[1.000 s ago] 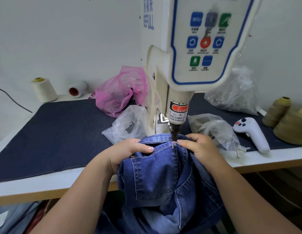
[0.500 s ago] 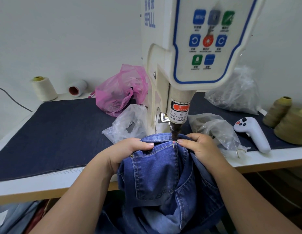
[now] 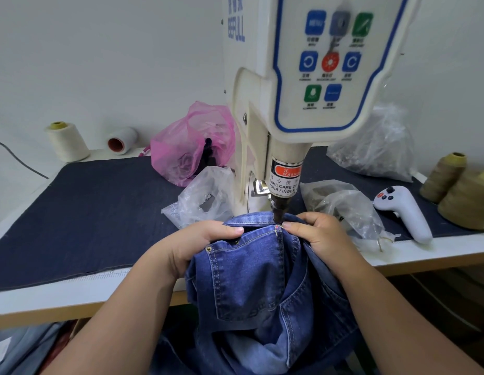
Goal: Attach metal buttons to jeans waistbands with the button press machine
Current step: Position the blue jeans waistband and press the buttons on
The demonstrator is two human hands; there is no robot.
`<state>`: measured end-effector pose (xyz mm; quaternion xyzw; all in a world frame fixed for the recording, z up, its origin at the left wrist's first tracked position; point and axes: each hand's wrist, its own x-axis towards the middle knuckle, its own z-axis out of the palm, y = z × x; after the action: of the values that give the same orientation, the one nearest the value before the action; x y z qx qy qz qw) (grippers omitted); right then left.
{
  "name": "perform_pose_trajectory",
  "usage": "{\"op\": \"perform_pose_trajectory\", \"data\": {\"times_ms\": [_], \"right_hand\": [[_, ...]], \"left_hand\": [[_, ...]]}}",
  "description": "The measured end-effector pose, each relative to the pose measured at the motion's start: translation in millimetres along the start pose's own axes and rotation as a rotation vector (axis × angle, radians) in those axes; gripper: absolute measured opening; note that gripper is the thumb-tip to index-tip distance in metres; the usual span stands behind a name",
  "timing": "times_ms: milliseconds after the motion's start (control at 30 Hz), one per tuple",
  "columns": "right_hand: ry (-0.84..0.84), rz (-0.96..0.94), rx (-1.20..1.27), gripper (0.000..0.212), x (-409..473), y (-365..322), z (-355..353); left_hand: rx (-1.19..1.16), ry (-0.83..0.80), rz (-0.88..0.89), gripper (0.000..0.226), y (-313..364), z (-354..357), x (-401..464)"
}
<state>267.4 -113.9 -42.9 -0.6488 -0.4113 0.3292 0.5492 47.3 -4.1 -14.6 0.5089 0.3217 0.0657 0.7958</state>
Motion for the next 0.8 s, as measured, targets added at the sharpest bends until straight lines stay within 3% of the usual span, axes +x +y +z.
{"op": "perform_pose_trajectory", "data": {"times_ms": [500,800], "right_hand": [[0.002,0.015,-0.008,0.024,-0.4,-2.1,0.1],[-0.004,0.013,0.001,0.038,1.8,1.3,-0.4]], "left_hand": [[0.059,-0.023,0.028,0.059,0.5,-2.5,1.7],[0.079,0.002,0.039,0.054,0.0,-5.1,4.2]]}}
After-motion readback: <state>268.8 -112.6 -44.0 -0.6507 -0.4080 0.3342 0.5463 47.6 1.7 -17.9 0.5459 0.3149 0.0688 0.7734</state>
